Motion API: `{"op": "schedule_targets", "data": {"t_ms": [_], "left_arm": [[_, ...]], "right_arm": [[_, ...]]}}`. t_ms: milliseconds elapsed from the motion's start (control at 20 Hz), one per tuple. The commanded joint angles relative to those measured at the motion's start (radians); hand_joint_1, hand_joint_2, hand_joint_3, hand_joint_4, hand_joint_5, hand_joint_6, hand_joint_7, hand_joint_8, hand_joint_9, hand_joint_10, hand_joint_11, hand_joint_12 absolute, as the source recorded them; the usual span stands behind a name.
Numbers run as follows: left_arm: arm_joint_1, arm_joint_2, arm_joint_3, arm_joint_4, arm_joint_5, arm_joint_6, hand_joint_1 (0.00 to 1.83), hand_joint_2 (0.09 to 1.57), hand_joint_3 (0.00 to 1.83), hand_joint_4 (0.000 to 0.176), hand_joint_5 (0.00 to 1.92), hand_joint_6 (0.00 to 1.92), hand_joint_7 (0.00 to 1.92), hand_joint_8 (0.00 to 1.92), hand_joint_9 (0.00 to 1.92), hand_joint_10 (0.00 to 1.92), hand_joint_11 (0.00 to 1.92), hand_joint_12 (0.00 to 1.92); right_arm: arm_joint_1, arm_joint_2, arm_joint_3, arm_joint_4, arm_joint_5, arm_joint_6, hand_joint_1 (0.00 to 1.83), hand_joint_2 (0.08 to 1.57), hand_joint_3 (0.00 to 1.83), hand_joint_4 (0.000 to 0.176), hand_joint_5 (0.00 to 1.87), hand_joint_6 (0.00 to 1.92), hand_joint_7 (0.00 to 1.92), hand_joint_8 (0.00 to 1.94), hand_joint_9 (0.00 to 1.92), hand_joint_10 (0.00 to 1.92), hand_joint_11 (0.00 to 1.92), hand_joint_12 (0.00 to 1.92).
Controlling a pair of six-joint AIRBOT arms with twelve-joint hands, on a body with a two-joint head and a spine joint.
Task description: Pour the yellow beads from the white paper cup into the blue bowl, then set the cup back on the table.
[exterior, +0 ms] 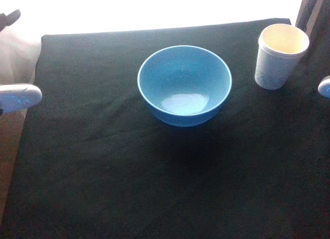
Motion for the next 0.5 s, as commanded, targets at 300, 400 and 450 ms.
{"op": "schedule_targets", "data": {"t_ms": [300, 400, 450], "left_arm": [[-0.008, 0.003, 0.000, -0.004, -0.122, -0.011, 0.54, 0.80, 0.00, 0.151, 0.14, 0.00, 0.13, 0.00, 0.15, 0.01, 0.05, 0.03], [-0.008, 0.003, 0.000, -0.001, -0.120, -0.011, 0.54, 0.80, 0.00, 0.134, 0.13, 0.00, 0.12, 0.00, 0.15, 0.00, 0.05, 0.03], [-0.009, 0.003, 0.000, 0.001, -0.118, -0.011, 0.54, 0.80, 0.00, 0.124, 0.13, 0.00, 0.12, 0.00, 0.15, 0.00, 0.06, 0.03]], "right_arm": [[-0.006, -0.004, 0.034, 0.042, 0.086, 0.015, 0.75, 0.54, 0.01, 0.070, 0.12, 0.00, 0.00, 0.00, 0.00, 0.00, 0.05, 0.13], [-0.006, -0.023, 0.078, 0.051, 0.045, 0.042, 0.74, 0.53, 0.00, 0.056, 0.06, 0.00, 0.00, 0.00, 0.00, 0.00, 0.04, 0.13], [-0.005, -0.035, 0.095, 0.057, 0.025, 0.051, 0.75, 0.53, 0.00, 0.069, 0.03, 0.00, 0.00, 0.00, 0.00, 0.00, 0.01, 0.12]]}}
